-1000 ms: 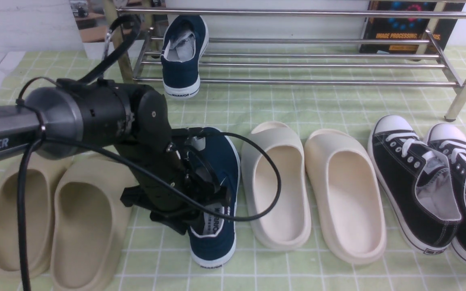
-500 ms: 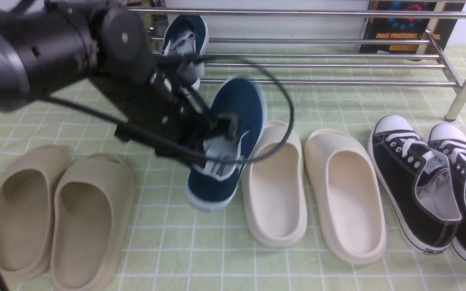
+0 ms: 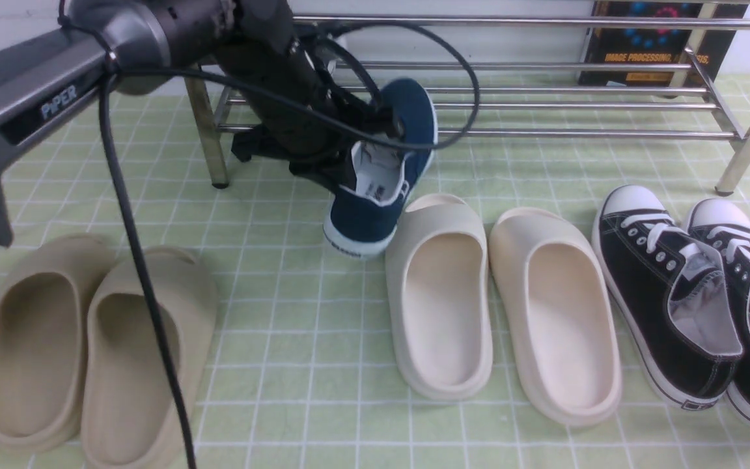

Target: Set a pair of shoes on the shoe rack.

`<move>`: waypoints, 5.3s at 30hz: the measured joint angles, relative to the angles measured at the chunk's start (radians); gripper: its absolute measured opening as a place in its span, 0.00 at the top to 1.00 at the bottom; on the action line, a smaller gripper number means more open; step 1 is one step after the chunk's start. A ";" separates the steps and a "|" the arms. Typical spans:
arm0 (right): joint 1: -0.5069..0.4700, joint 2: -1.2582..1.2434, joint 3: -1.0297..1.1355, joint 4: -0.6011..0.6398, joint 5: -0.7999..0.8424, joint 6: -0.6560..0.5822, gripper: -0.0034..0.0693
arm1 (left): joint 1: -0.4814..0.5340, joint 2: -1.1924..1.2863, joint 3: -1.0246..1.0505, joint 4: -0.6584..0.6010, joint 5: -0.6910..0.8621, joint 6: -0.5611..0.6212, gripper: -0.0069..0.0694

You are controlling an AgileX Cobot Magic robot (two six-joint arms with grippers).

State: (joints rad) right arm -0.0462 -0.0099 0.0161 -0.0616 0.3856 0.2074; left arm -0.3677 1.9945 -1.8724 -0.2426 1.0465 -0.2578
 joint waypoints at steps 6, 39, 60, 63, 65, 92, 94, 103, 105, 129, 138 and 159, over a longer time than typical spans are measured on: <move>0.000 0.000 0.000 0.000 0.000 0.000 0.62 | 0.039 0.077 -0.133 -0.031 -0.036 -0.010 0.90; 0.000 0.000 0.000 0.000 0.000 0.000 0.62 | 0.113 0.301 -0.341 -0.186 -0.171 0.046 0.89; 0.000 0.000 0.000 0.000 0.000 0.000 0.62 | 0.113 0.260 -0.342 -0.188 -0.225 0.062 0.64; 0.000 0.000 0.000 0.000 0.000 0.000 0.62 | 0.113 0.204 -0.342 -0.141 -0.177 0.064 0.64; 0.000 0.000 0.000 0.000 0.000 0.000 0.62 | 0.113 0.163 -0.344 -0.092 -0.111 0.064 0.64; 0.000 0.000 0.000 0.000 0.000 0.000 0.62 | -0.026 0.286 -0.296 0.082 -0.102 -0.017 0.93; 0.000 0.000 0.000 0.000 0.000 0.000 0.62 | -0.018 0.286 -0.301 0.078 -0.119 -0.023 0.93; 0.000 0.000 0.000 0.000 0.000 0.000 0.62 | 0.003 0.288 -0.302 0.078 -0.139 -0.027 0.93; 0.000 0.000 0.000 0.000 0.000 0.000 0.62 | 0.003 0.286 -0.302 0.078 -0.134 -0.022 0.93; 0.000 0.000 0.000 0.000 0.000 0.000 0.62 | 0.003 -0.513 -0.188 0.252 0.204 0.121 0.93; 0.000 0.000 0.000 0.000 0.000 0.000 0.62 | 0.003 -0.960 0.344 0.282 0.167 0.030 0.93; 0.000 0.000 0.000 0.000 0.000 0.000 0.62 | 0.003 -1.428 0.905 0.294 0.145 -0.015 0.93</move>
State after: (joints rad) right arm -0.0462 -0.0099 0.0161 -0.0616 0.3856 0.2074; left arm -0.3643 0.5664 -0.9674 0.0516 1.1912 -0.2726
